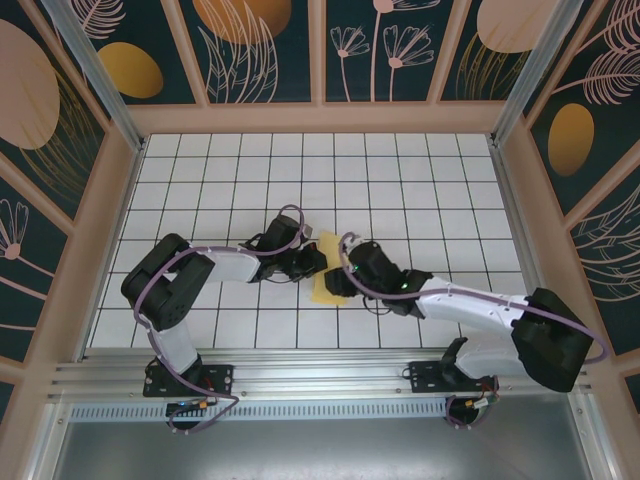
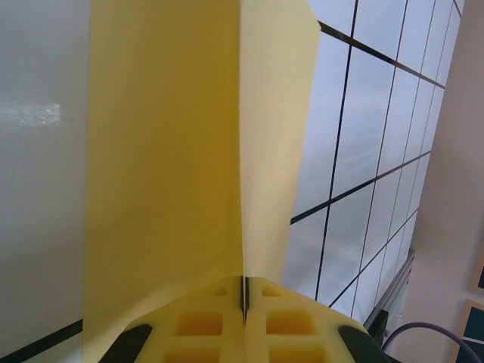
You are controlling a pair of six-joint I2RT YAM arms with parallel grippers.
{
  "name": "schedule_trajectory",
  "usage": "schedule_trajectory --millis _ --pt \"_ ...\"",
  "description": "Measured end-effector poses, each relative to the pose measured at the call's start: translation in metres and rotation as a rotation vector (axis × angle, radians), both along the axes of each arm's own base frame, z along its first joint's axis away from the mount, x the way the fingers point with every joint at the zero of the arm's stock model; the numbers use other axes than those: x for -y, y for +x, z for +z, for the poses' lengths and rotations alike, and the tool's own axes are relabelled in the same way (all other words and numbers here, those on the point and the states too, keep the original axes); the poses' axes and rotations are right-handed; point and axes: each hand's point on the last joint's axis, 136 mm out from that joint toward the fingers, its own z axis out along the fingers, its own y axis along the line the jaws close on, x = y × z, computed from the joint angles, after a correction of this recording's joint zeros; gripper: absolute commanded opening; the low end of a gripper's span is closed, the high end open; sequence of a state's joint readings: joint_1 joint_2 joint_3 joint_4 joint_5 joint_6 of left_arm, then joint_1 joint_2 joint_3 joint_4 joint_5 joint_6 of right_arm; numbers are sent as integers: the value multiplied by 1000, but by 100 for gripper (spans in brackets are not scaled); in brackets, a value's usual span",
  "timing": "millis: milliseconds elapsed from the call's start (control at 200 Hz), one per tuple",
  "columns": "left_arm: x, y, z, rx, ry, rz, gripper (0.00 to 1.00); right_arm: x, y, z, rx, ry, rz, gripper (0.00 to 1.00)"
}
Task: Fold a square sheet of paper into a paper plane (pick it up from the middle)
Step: Fold the triangle a second time at the center of the table.
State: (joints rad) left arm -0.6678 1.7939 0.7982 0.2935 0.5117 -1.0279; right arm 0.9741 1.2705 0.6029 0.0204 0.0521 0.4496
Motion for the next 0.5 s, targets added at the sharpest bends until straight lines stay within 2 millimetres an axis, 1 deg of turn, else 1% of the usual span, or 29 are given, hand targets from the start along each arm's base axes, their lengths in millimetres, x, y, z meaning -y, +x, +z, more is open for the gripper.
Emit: schedule_trajectory --millis 125,190,395,500 --pt "0 0 0 -2 -2 2 8 -19 -26 -20 73 -110 123 48" --pt "0 0 0 -4 -2 4 8 -24 -34 -26 97 -145 155 49" --pt "0 0 0 -4 -2 4 8 -28 -35 -29 187 -203 154 51" --pt "0 0 0 -5 -3 3 8 -30 -30 -34 204 -239 140 49"
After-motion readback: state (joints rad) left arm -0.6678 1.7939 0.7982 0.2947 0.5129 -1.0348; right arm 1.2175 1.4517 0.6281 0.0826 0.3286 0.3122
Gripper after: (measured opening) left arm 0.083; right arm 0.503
